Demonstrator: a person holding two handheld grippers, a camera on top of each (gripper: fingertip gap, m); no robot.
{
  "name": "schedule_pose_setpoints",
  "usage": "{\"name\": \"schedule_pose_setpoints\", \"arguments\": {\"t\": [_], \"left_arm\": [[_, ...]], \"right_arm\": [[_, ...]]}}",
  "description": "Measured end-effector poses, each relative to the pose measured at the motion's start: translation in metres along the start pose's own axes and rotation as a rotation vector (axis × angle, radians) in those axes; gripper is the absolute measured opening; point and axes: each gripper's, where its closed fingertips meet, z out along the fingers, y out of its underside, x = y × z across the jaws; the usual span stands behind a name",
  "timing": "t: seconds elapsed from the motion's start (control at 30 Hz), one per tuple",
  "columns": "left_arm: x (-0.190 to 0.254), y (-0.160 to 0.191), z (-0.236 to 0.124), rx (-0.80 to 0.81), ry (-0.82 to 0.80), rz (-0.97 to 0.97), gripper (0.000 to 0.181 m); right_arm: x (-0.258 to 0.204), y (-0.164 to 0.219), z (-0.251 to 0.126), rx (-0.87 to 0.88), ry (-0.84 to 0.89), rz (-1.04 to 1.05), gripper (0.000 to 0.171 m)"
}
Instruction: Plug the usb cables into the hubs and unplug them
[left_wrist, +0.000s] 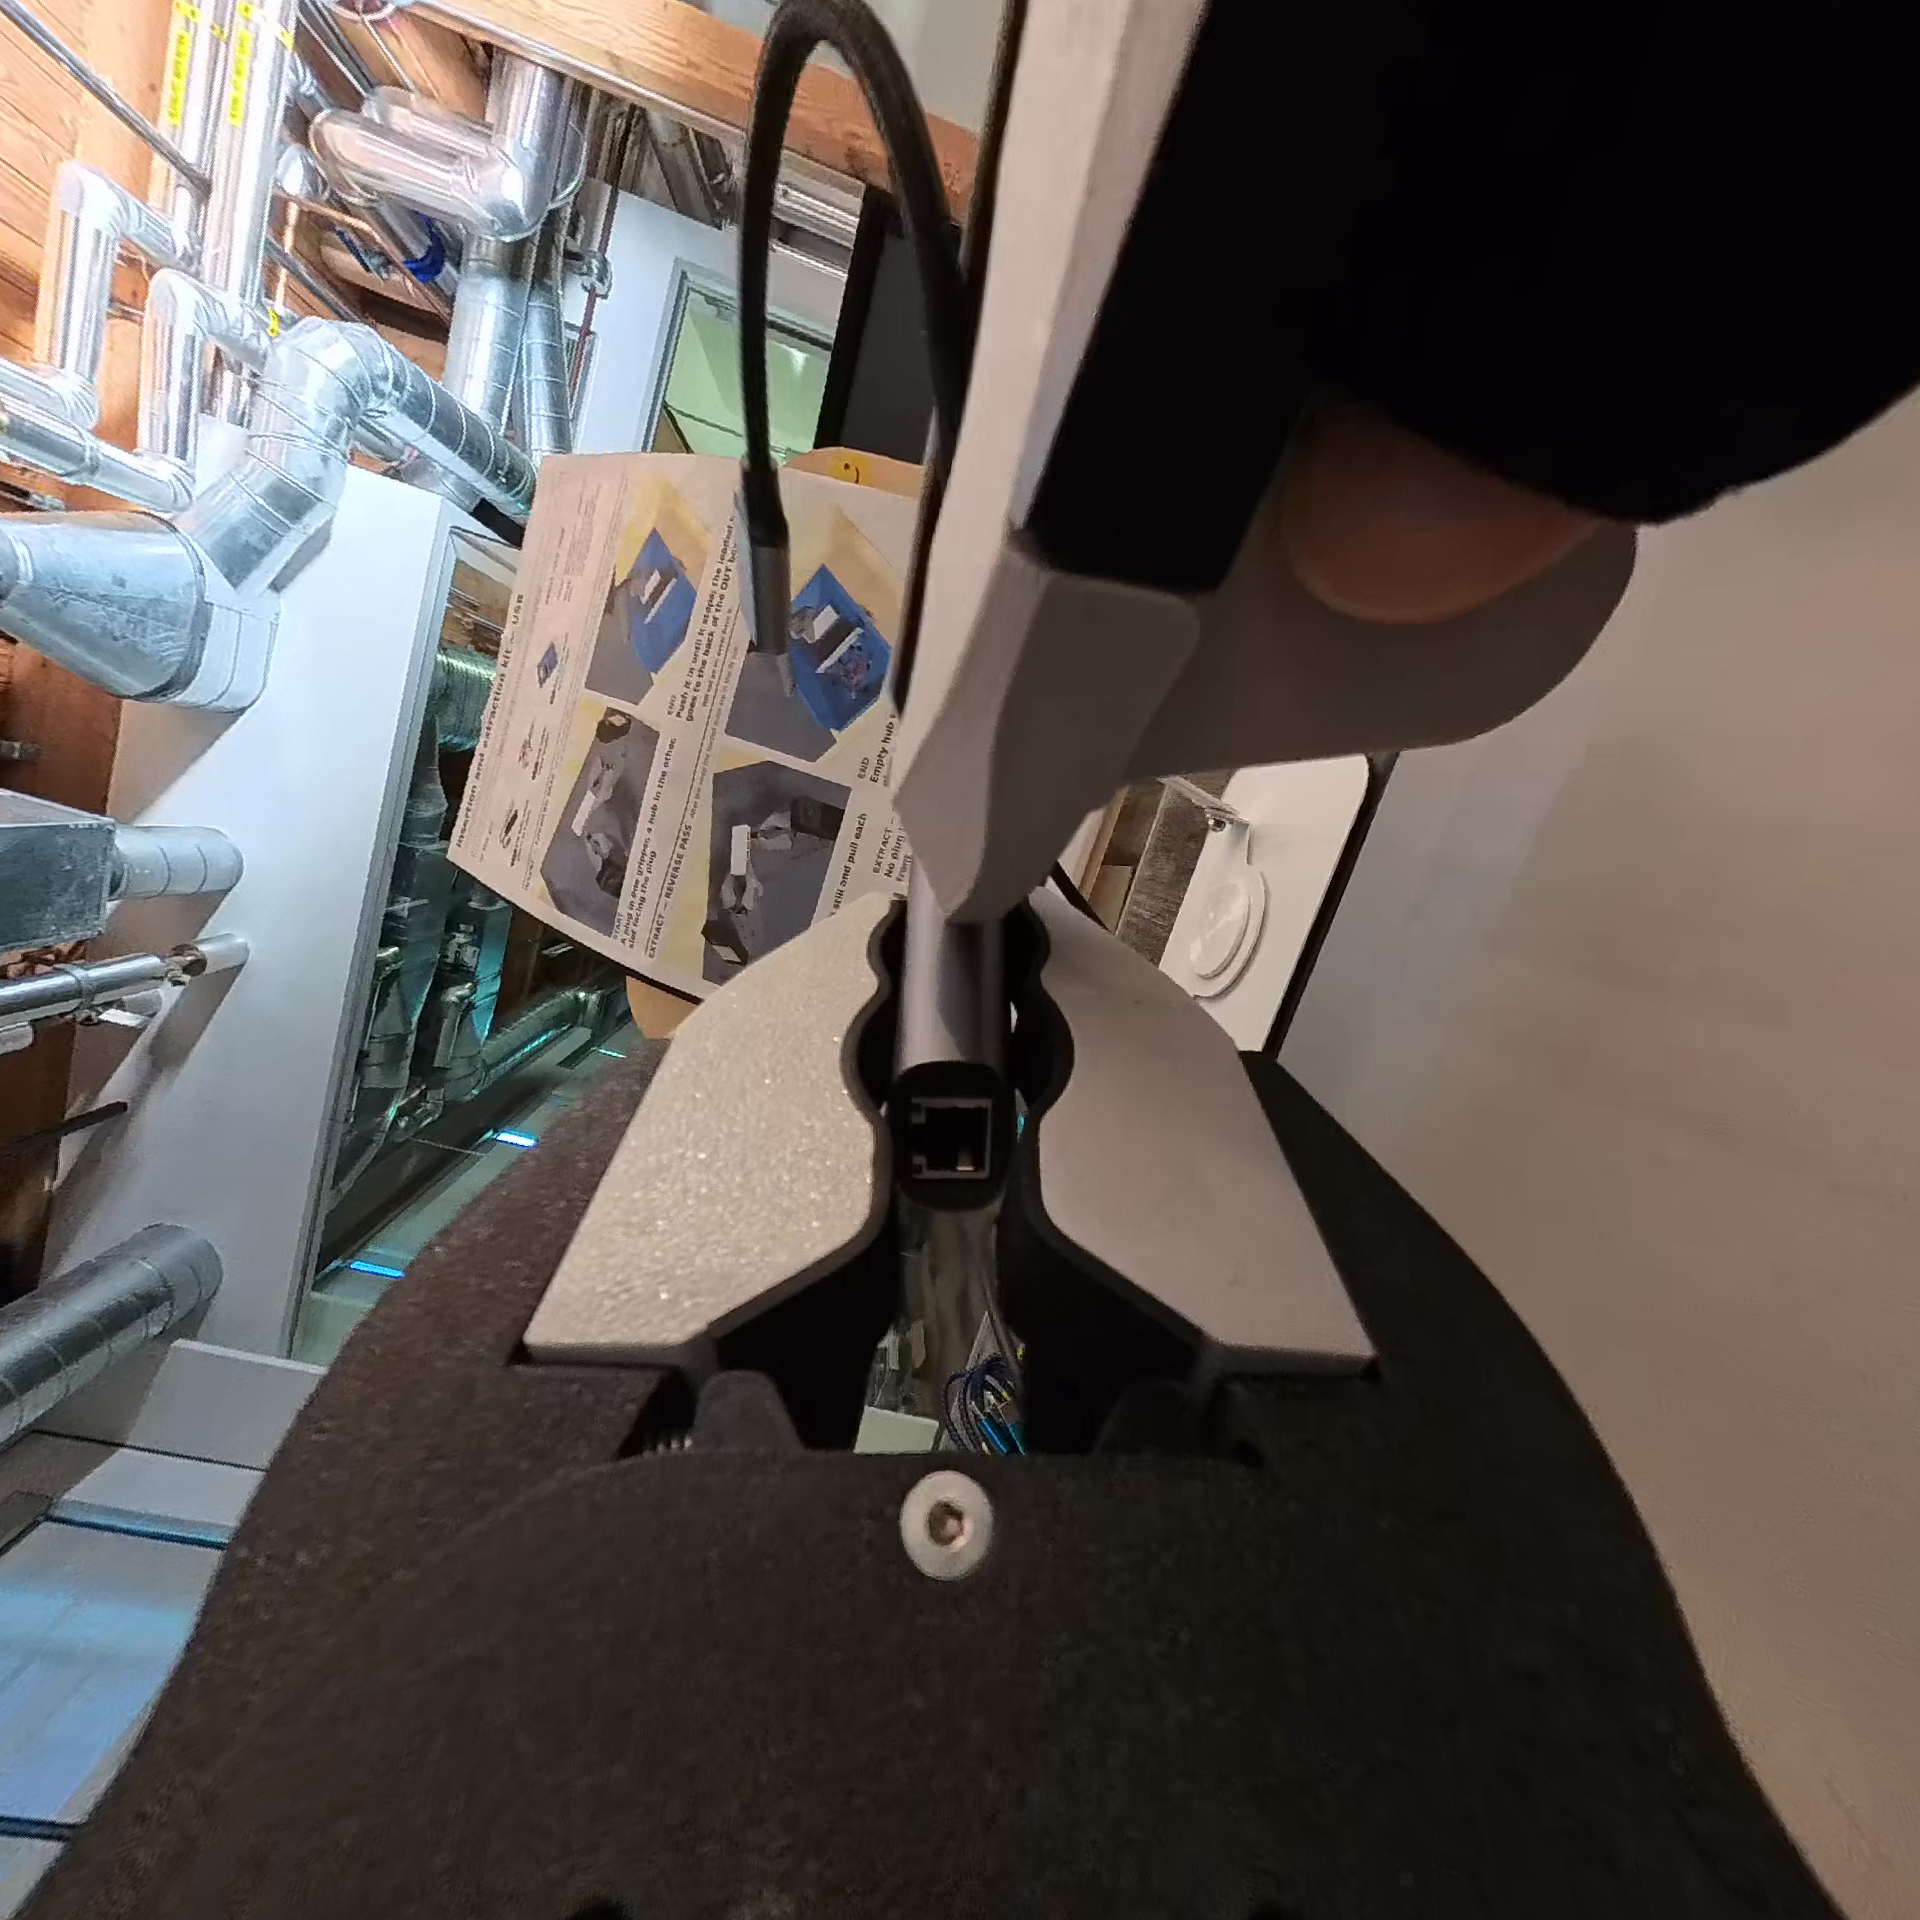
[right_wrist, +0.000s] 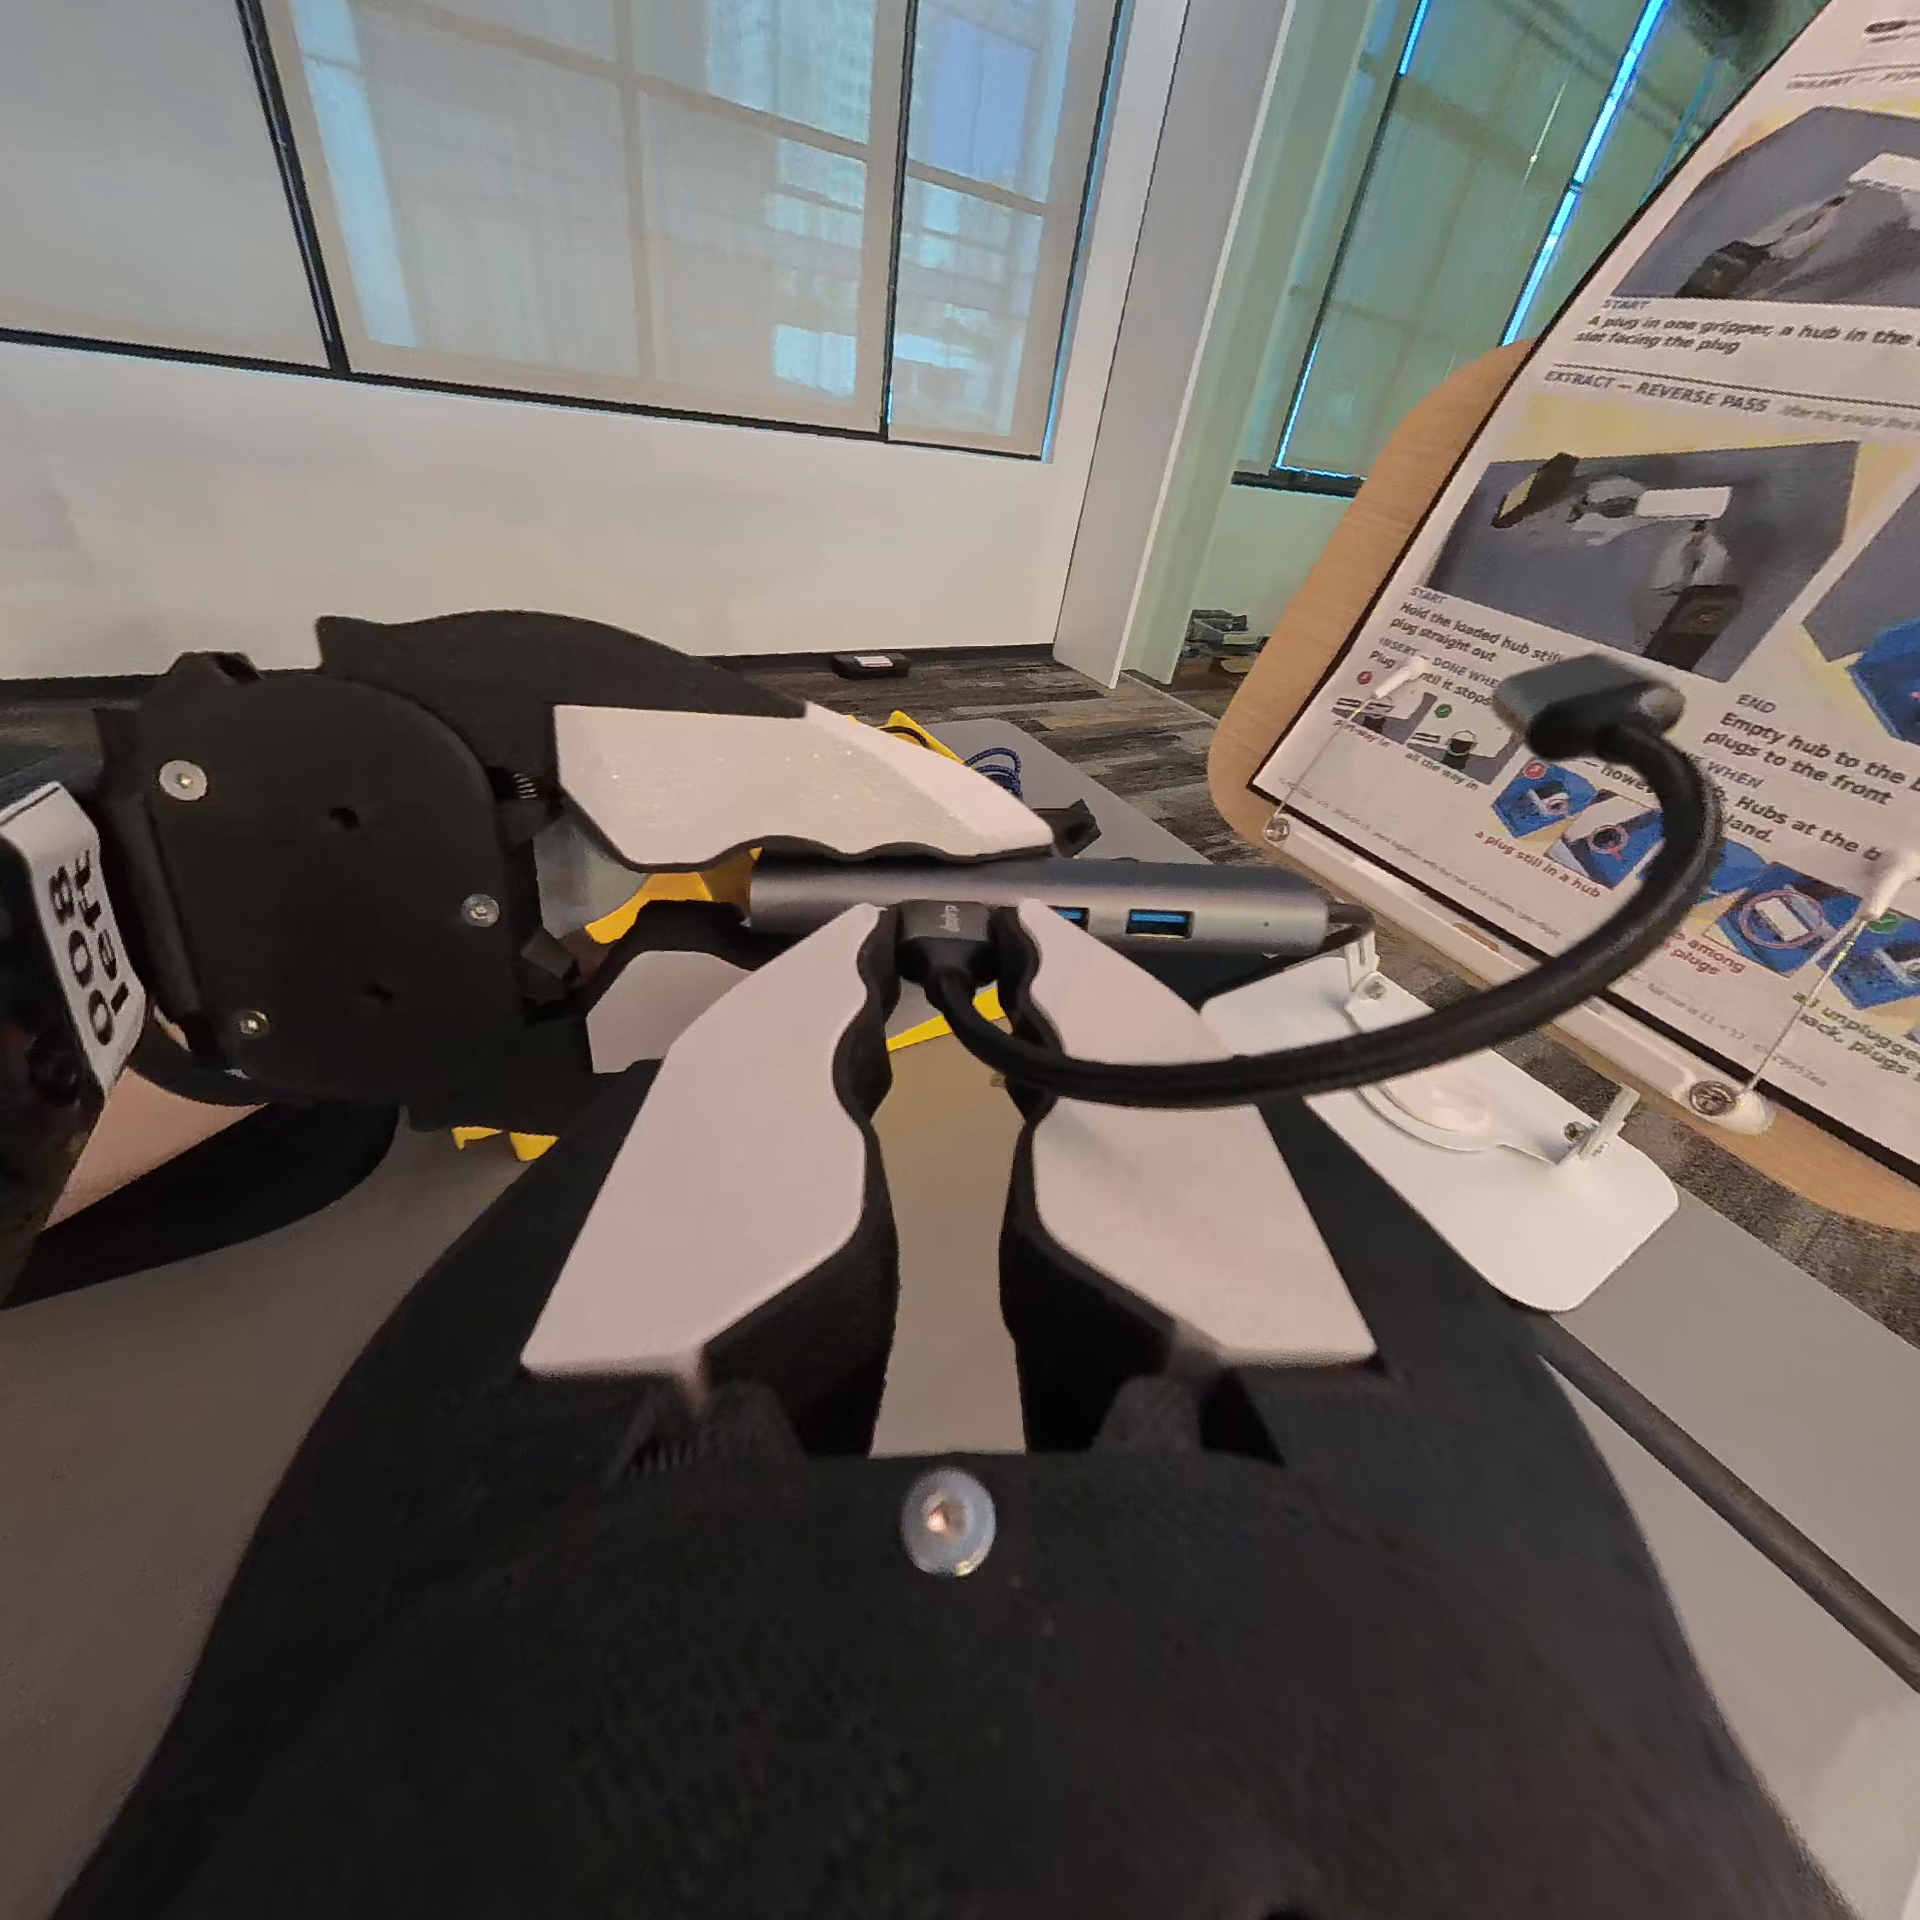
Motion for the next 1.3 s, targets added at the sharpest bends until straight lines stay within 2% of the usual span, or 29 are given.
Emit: {"name": "schedule_pose_setpoints", "arguments": {"t": [0.93,1.13,1.3], "left_arm": [[-0.005,-0.007,-0.006,0.046,0.005,-0.004,0.018],[-0.009,-0.001,-0.006,-0.003,0.009,-0.012,0.017],[-0.010,-0.005,-0.008,0.022,0.005,-0.028,0.017]], "right_arm": [[-0.006,-0.006,-0.007,-0.058,0.046,-0.010,0.019],[-0.011,-0.012,-0.008,-0.083,0.141,-0.172,0.018],[-0.012,-0.014,-0.010,-0.067,0.108,-0.124,0.019]]}}
